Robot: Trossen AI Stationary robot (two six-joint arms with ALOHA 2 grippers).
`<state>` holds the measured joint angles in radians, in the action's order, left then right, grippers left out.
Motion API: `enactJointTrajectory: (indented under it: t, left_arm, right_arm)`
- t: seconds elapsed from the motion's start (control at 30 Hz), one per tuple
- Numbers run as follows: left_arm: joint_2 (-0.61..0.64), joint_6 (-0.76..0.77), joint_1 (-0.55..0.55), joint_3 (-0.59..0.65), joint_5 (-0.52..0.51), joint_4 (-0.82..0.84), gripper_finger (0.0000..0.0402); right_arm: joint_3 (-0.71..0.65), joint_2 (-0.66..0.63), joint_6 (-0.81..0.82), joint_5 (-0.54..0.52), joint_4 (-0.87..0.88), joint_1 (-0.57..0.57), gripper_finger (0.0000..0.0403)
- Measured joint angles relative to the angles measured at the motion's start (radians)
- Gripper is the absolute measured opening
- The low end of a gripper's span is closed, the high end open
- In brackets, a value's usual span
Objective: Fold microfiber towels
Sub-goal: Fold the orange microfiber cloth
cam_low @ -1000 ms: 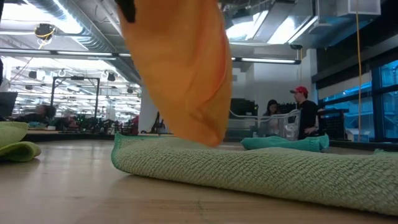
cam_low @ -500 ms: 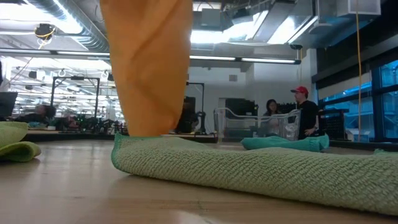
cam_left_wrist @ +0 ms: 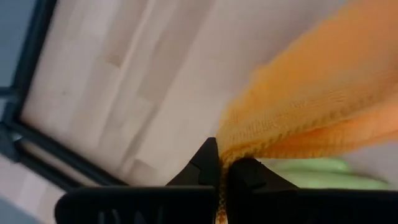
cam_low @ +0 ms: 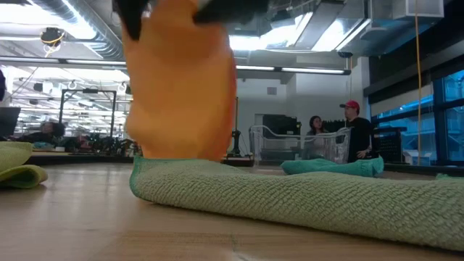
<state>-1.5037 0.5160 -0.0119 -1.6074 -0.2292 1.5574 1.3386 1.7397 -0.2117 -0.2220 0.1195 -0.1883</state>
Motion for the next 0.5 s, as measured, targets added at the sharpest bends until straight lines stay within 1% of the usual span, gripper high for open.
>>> enactJointTrajectory:
  t: [0.07, 0.1, 0.2, 0.3, 0.4, 0.5]
  left_arm:
    - [-0.003, -0.011, 0.044, 0.050, -0.039, -0.038, 0.0000]
    - [-0.003, -0.025, 0.065, 0.071, -0.055, -0.065, 0.0000]
    - [-0.003, -0.094, 0.126, 0.115, -0.078, -0.158, 0.0000]
    - [-0.002, -0.181, 0.171, 0.130, -0.096, -0.256, 0.0000]
    - [-0.003, -0.254, 0.209, 0.143, -0.102, -0.348, 0.0000]
    - [-0.003, -0.290, 0.245, 0.150, -0.103, -0.389, 0.0000]
  right_arm:
    - [-0.022, 0.000, -0.003, -0.063, 0.001, 0.023, 0.0003]
    - [-0.034, 0.000, -0.004, -0.074, 0.002, 0.037, 0.0003]
    - [-0.053, 0.000, -0.003, -0.080, 0.007, 0.080, 0.0003]
    - [-0.069, 0.000, -0.012, -0.082, 0.005, 0.123, 0.0003]
    - [-0.084, 0.001, -0.063, -0.102, 0.010, 0.165, 0.0003]
    - [-0.097, 0.000, -0.112, -0.100, 0.000, 0.210, 0.0003]
